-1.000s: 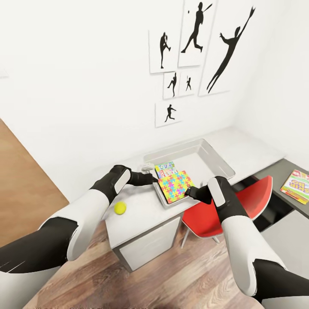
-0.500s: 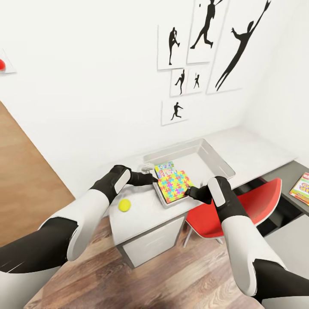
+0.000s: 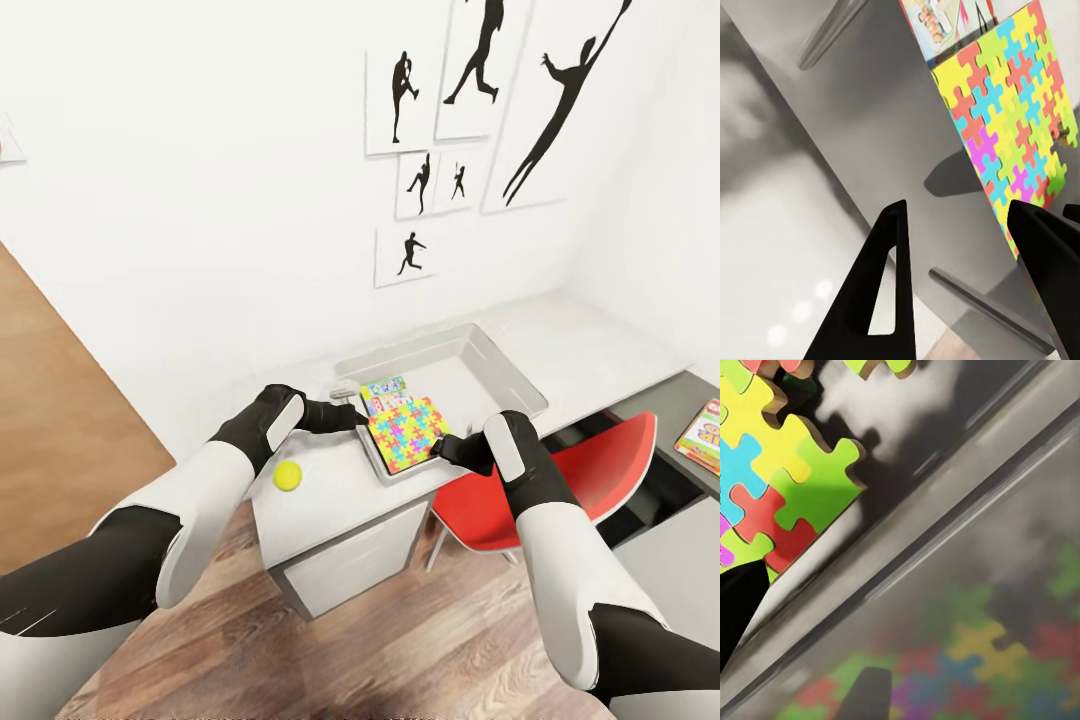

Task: Put all the toys in the child's room - the three board games (two on the bed and one on the table), the two jigsaw puzzles on the table, and the tennis ball on the table - inside the toy box on the table in the child's room.

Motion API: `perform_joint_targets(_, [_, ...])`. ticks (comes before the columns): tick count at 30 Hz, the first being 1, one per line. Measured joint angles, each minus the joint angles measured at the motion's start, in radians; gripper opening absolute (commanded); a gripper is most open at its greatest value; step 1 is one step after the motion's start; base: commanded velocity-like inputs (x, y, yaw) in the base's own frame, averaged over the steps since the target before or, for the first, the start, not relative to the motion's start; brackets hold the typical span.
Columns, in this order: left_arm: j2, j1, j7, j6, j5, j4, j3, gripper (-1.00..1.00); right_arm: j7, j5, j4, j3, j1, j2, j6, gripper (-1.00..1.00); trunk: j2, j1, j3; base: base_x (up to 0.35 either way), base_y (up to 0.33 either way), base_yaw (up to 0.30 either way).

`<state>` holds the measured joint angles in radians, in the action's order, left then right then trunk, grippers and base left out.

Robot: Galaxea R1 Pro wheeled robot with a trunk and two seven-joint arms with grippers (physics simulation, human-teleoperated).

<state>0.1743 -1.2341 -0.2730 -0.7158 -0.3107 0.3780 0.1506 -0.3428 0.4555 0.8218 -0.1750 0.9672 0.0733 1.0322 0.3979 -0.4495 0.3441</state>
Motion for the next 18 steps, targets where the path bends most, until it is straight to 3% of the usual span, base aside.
perform_joint_targets(18, [-0.001, -0.007, 0.004, -0.002, -0.012, 0.013, 0.013, -1.0, 0.001, -0.002, 0.022, -0.003, 0.0, 0.002, 0.002, -1.0, 0.002, 0.004, 0.028, 0.0, 0.0, 0.0])
